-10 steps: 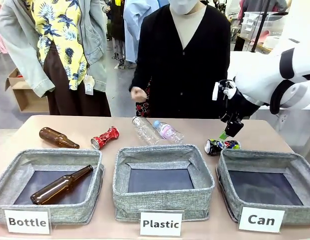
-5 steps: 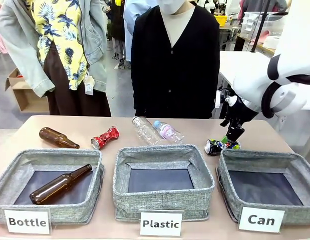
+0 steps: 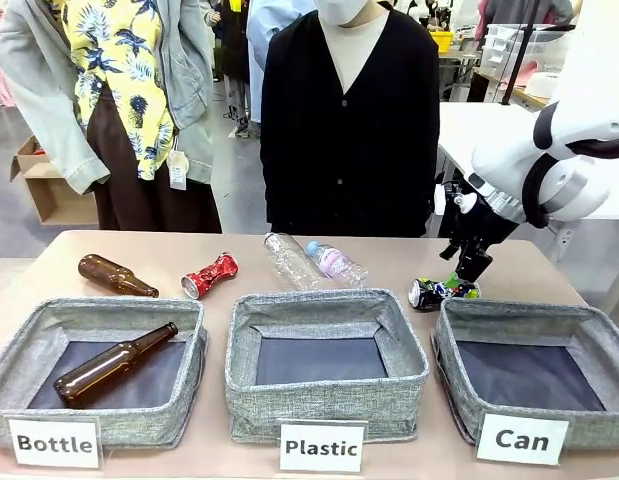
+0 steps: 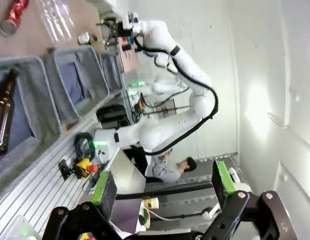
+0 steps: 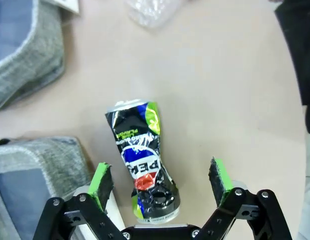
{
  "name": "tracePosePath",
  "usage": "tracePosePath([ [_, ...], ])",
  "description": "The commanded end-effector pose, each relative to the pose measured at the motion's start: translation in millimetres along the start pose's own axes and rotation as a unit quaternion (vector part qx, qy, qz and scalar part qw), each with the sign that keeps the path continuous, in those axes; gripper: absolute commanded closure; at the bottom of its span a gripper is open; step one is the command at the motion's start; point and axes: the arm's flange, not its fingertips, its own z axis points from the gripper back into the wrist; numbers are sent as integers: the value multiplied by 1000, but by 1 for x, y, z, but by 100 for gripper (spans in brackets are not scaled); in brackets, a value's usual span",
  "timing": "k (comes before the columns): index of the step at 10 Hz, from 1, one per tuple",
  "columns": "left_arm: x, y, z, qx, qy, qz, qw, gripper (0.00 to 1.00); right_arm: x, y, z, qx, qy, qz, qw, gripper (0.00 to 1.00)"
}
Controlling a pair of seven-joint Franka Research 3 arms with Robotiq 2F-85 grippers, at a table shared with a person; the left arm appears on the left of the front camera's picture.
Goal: Sort the can waste into the basket.
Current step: Pick up the can waste from the table and place it in the right Fabric basket.
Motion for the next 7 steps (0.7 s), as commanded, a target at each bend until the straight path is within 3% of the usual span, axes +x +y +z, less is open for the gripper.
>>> tracePosePath([
  [1,-4,-10,20,-13,-22,-12,1000,0,3,-13,-9,12,-1,34,999,0],
  [7,-4,-10,20,-13,-22,-12,1000,0,20,-25,-46,56,53,49,996,0],
])
